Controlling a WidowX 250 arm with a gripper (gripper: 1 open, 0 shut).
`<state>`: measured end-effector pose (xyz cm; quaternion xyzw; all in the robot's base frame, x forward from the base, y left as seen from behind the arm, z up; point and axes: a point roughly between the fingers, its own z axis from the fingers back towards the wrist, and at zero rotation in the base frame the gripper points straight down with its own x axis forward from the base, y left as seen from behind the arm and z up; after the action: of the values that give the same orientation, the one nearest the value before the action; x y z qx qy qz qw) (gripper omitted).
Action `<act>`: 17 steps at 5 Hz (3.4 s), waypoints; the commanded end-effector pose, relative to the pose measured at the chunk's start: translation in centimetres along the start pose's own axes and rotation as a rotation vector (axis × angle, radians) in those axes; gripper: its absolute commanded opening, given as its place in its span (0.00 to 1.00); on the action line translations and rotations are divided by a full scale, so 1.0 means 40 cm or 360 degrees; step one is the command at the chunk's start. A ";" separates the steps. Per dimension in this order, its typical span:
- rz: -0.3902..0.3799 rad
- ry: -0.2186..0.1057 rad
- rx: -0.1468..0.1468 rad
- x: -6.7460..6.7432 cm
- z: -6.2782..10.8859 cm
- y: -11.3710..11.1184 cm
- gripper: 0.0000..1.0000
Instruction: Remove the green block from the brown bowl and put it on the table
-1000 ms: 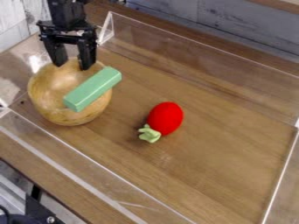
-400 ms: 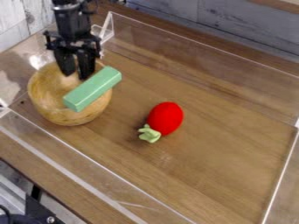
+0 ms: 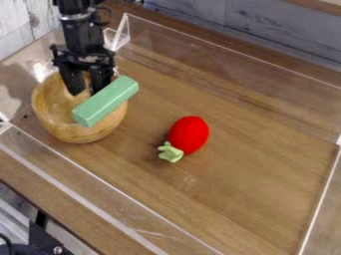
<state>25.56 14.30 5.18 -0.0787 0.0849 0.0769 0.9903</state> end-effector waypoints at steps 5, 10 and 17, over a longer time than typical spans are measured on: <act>-0.0583 -0.0111 0.0017 -0.049 0.142 -0.363 0.00; -0.0505 -0.0182 -0.0001 -0.115 -0.015 -0.579 0.00; -0.0453 -0.0294 0.0138 -0.147 -0.055 -0.592 0.00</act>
<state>23.08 -9.68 6.29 -0.0335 0.0095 -0.0536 0.9980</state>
